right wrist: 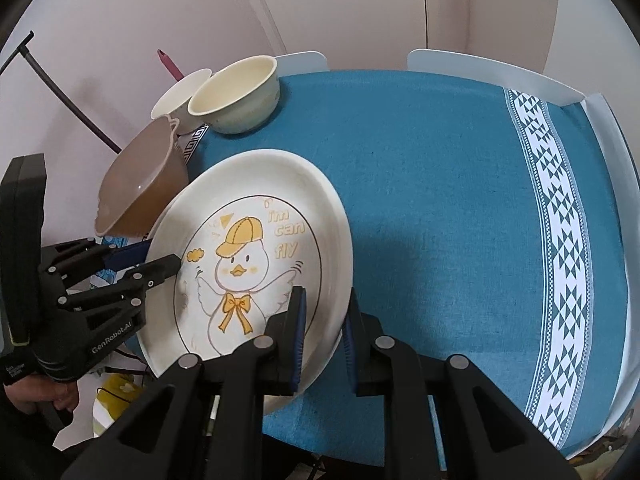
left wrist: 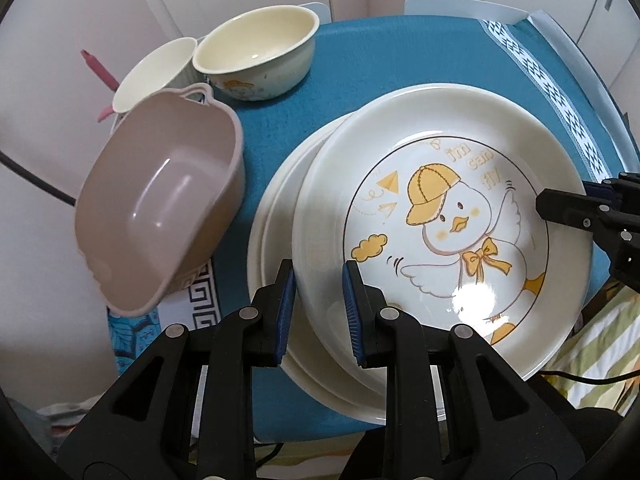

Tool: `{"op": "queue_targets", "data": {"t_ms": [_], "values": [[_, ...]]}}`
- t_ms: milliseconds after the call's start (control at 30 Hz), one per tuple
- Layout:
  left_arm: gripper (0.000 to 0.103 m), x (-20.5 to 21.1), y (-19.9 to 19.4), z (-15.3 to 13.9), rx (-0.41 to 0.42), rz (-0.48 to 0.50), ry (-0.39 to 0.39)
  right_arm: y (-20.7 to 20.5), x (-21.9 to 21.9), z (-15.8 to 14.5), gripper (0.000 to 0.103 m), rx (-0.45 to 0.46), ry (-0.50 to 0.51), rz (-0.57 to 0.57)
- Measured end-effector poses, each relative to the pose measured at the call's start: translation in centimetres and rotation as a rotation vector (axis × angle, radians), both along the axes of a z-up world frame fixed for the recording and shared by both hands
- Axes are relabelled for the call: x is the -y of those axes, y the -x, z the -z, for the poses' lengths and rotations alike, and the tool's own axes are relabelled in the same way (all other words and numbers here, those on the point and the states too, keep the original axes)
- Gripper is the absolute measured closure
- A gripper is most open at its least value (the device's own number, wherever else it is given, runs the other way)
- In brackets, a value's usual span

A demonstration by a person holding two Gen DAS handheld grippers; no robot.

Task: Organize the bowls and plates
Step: 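Carry the duck-print plate with both grippers and lower it onto the stack, then open both grippers and lift them off the duck-print plate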

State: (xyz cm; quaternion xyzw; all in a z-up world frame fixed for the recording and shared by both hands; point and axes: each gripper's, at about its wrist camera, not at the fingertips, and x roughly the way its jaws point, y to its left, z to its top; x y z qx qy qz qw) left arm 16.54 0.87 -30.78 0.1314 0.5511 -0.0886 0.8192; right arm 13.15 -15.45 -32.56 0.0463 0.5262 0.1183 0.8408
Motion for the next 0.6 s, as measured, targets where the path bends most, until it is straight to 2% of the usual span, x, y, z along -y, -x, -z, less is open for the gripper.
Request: {"op": "queue_targets", "data": {"t_ms": [467,600], "values": [[0.082,-0.4,0.2,-0.5,-0.002,-0.002,0.013,-0.1,-1.2,0.4,0.087,0.013,0.072,-0.031],[0.082,-0.1,0.4,-1.1,0.032,0.012,-0.031,0.0,-1.4,0.4,0.087,0.016,0.074,-0.023]]}}
